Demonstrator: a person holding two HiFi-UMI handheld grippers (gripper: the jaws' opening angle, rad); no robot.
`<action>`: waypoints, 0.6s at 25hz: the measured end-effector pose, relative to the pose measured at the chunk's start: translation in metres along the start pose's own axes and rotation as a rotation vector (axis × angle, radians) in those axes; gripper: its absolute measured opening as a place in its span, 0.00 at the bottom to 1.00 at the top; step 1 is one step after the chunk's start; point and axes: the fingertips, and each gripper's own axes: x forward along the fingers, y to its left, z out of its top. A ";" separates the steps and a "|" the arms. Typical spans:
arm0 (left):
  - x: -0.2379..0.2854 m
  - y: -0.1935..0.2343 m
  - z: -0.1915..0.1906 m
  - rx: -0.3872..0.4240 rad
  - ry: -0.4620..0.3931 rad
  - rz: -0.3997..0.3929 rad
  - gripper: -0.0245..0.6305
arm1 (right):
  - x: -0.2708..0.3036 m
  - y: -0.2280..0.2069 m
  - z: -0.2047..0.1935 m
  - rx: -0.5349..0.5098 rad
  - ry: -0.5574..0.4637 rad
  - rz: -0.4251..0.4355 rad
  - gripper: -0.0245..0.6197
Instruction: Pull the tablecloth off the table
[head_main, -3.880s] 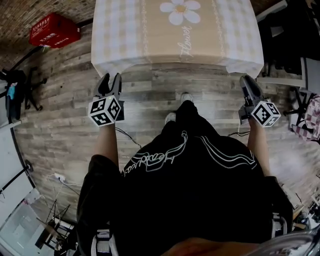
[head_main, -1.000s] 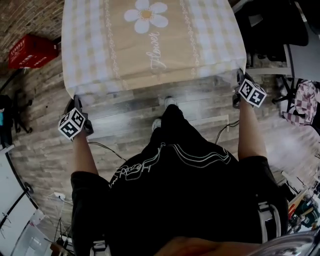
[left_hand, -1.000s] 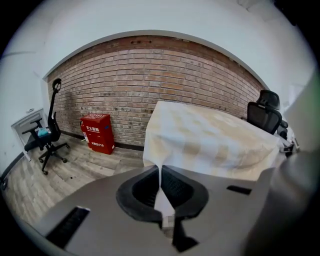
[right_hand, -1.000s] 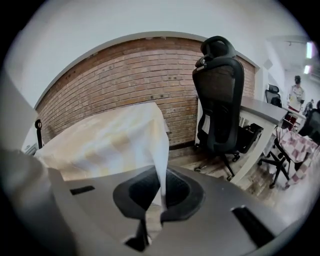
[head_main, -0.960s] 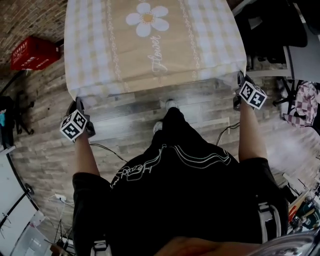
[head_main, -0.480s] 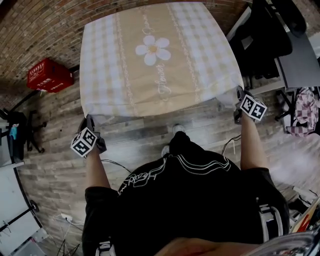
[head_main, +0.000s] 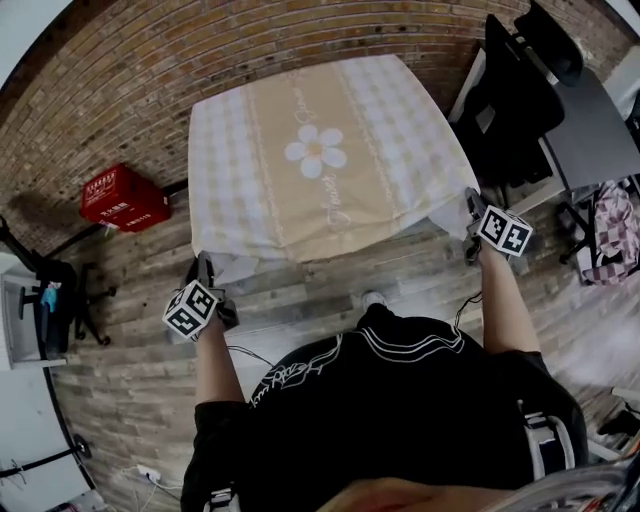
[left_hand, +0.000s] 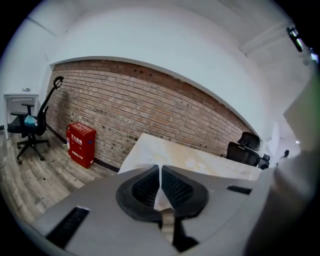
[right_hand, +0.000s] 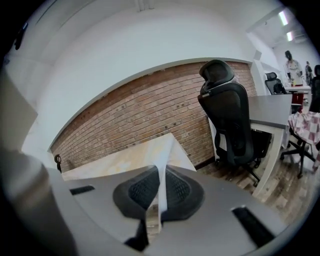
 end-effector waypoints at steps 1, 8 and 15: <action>-0.001 -0.008 0.007 0.002 -0.010 -0.018 0.05 | -0.002 0.007 0.006 0.010 -0.017 0.012 0.04; -0.012 -0.056 0.044 -0.010 -0.066 -0.109 0.05 | -0.014 0.046 0.028 0.057 -0.079 0.089 0.04; -0.027 -0.091 0.051 0.031 -0.075 -0.159 0.05 | -0.032 0.080 0.034 0.054 -0.126 0.106 0.04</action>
